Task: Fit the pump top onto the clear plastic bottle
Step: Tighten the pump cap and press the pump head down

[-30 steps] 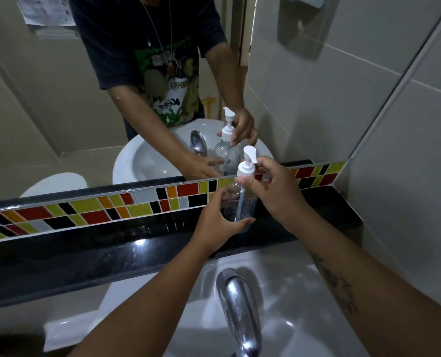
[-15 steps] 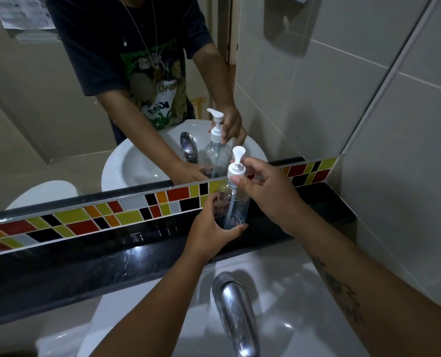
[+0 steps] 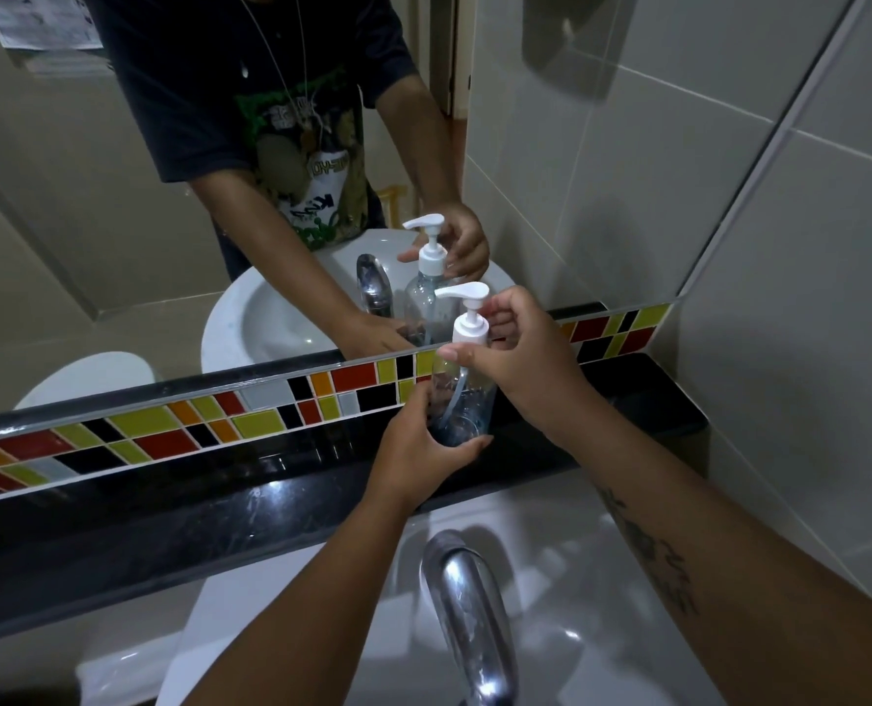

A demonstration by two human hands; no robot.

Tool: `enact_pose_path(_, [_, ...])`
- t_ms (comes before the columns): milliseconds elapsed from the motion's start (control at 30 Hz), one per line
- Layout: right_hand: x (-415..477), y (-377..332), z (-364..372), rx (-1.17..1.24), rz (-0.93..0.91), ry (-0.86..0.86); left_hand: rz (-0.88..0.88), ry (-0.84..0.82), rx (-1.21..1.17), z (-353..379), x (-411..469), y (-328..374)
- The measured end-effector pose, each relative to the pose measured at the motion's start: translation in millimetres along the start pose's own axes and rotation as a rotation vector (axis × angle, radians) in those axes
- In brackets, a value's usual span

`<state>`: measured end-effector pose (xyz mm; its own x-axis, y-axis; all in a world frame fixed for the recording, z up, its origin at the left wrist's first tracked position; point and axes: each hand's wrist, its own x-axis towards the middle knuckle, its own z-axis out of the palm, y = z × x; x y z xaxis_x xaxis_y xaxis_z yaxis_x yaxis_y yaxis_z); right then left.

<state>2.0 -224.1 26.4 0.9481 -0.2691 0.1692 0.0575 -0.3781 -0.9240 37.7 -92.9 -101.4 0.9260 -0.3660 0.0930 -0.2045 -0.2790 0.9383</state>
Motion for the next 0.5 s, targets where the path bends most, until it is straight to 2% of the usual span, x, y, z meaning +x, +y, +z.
enact_pose_path(133, [-2.2,0.6,-7.9,0.0,0.026,-0.125,0.007,-0.007,0.003,-0.7,0.1,-1.2])
enact_pose_path(233, [-3.3,3.1,-9.3,0.031,0.053,-0.148,-0.002,-0.003,-0.005,-0.8,0.2,-2.4])
enact_pose_path(500, [-0.9,3.1,3.2,0.033,0.058,0.047,0.005,-0.008,0.018,-1.4,0.7,-2.1])
